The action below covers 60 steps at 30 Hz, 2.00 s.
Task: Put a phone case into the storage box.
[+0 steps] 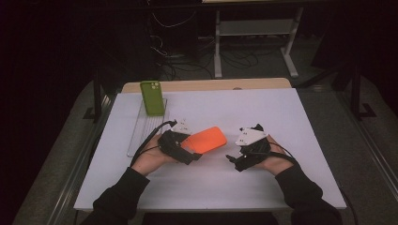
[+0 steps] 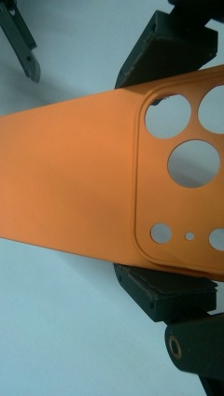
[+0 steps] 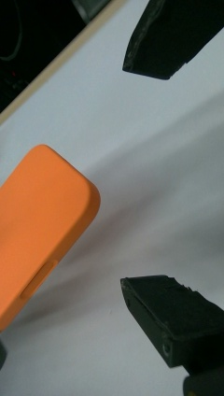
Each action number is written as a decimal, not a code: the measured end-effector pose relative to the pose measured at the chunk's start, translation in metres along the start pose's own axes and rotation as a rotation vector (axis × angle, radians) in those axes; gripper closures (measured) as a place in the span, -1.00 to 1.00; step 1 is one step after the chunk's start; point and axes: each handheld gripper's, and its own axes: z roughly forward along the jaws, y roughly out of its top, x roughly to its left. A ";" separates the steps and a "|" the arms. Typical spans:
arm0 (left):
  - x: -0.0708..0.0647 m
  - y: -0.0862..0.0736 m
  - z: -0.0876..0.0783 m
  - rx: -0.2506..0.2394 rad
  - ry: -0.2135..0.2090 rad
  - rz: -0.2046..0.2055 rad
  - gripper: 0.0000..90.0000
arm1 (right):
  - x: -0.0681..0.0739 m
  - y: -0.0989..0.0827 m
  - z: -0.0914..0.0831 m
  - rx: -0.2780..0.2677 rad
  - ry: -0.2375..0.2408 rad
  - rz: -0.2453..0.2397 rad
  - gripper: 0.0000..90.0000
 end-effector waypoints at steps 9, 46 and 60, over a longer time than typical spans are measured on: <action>0.001 0.000 -0.001 0.002 -0.001 0.005 -0.66 | 0.009 0.005 0.000 -0.008 -0.102 -0.158 -1.00; 0.001 0.014 0.000 0.002 0.008 -0.011 -0.66 | 0.059 0.012 0.016 -0.001 -0.420 -0.698 -0.95; -0.004 0.019 0.006 0.002 -0.016 0.010 -0.66 | 0.075 0.017 0.020 -0.055 -0.508 -0.864 -0.40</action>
